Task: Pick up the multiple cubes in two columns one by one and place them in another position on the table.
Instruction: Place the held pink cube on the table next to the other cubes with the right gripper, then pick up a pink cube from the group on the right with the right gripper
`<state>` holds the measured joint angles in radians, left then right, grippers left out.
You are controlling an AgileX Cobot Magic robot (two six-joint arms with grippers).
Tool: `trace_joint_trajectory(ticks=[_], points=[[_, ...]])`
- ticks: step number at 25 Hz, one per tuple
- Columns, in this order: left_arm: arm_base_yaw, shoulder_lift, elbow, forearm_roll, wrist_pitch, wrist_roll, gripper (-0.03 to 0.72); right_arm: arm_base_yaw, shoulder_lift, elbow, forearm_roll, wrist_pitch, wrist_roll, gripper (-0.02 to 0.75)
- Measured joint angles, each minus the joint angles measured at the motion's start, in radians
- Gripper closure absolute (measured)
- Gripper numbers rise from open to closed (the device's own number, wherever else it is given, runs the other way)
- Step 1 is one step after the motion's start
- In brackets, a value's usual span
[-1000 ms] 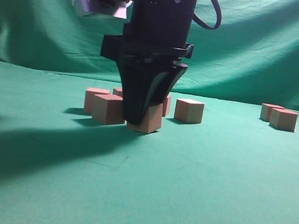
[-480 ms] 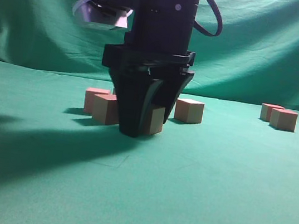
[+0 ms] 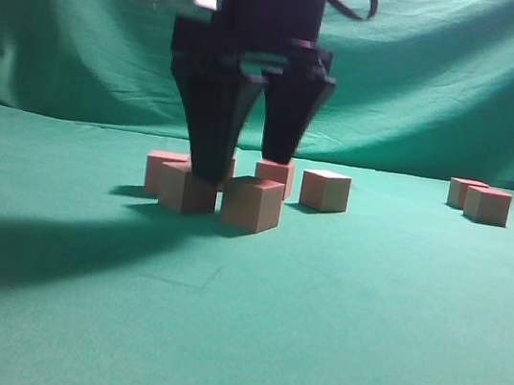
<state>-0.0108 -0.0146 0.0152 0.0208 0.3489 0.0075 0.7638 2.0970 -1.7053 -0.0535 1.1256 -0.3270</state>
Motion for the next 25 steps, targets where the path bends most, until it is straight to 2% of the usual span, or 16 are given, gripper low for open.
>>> trace_joint_trajectory(ticks=[4,9,10,18,22,25], points=[[0.0,0.0,0.0,0.0,0.0,0.0,0.688,0.0,0.0,-0.15,0.001,0.09,0.018,0.172],[0.0,0.0,0.0,0.0,0.0,0.0,0.688,0.0,-0.037,-0.258,-0.055,0.105,0.115,0.172],[0.0,0.0,0.0,0.0,0.0,0.0,0.688,0.0,-0.059,-0.262,-0.075,0.11,0.133,0.231],[0.0,0.0,0.0,0.0,0.0,0.0,0.688,-0.007,-0.312,-0.264,-0.32,0.122,0.265,0.231],[0.0,0.0,0.0,0.0,0.0,0.0,0.688,-0.092,-0.427,-0.235,-0.33,0.124,0.374,0.231],[0.0,0.0,0.0,0.0,0.0,0.0,0.688,-0.239,-0.487,-0.141,-0.326,0.126,0.47,0.231]])
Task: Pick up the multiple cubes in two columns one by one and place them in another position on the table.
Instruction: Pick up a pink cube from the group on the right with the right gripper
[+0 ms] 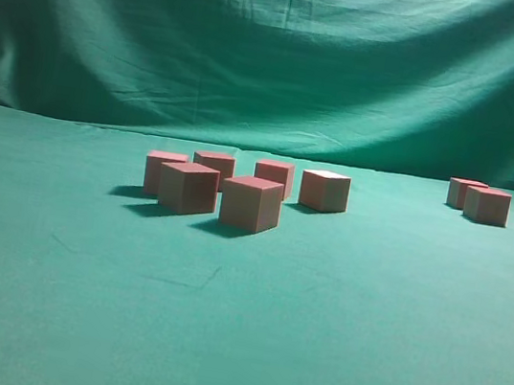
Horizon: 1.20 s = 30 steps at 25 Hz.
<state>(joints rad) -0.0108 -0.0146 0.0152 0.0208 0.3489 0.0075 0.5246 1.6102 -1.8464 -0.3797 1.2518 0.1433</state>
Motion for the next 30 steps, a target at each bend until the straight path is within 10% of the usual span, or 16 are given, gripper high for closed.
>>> trace_joint_trajectory(ticks=[9,20,30], points=[[0.0,0.0,0.0,0.0,0.0,0.0,0.688,-0.327,-0.009,0.344,0.245,-0.062,0.025,0.231],[0.0,0.0,0.0,0.0,0.0,0.0,0.688,-0.351,0.185,0.415,0.284,-0.246,0.025,0.231],[0.0,0.0,0.0,0.0,0.0,0.0,0.688,-0.351,0.481,0.169,0.318,-0.292,-0.022,0.231]])
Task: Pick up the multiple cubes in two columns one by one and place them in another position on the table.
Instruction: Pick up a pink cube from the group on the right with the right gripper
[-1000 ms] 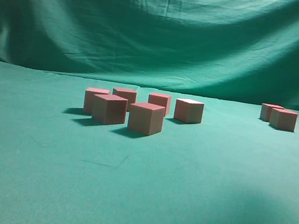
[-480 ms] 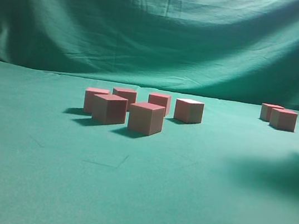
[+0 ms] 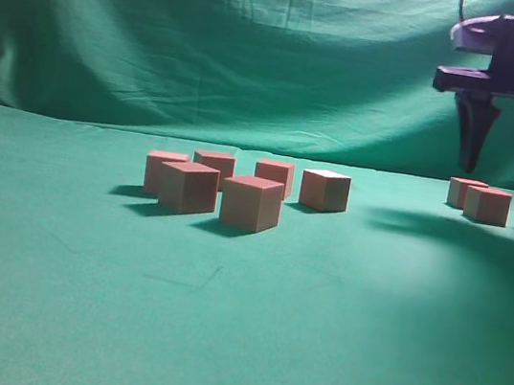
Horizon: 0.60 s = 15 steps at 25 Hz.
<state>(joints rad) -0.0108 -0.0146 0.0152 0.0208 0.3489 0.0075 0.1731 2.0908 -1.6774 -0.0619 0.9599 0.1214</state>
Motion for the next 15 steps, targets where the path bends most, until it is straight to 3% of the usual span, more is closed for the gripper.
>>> trace_joint_trajectory(ticks=[5,15], points=[[0.0,0.0,0.0,0.0,0.0,0.0,0.688,-0.002,0.091,-0.084,0.008,0.004,-0.006,0.231],[0.0,0.0,0.0,0.0,0.0,0.0,0.688,-0.016,0.13,-0.085,0.023,0.008,-0.006,0.231]])
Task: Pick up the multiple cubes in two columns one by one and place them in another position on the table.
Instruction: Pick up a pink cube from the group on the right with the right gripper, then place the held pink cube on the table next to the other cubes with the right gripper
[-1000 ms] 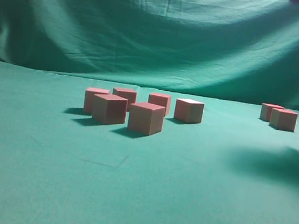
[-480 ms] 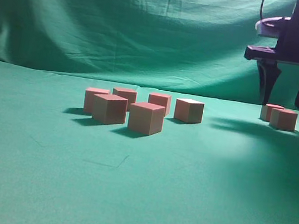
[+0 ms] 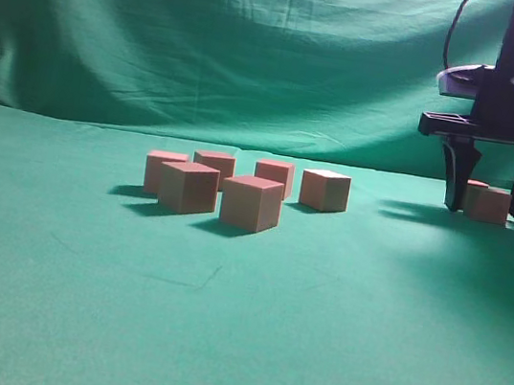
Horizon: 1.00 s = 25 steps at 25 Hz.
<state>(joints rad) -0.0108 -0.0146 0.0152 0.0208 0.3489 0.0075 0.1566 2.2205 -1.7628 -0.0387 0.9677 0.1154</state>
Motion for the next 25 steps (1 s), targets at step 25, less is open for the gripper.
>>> trace_joint_trajectory(ticks=[25], points=[[0.0,0.0,0.0,0.0,0.0,0.0,0.688,0.186,-0.395,0.014,0.081,0.266,-0.088,0.475]])
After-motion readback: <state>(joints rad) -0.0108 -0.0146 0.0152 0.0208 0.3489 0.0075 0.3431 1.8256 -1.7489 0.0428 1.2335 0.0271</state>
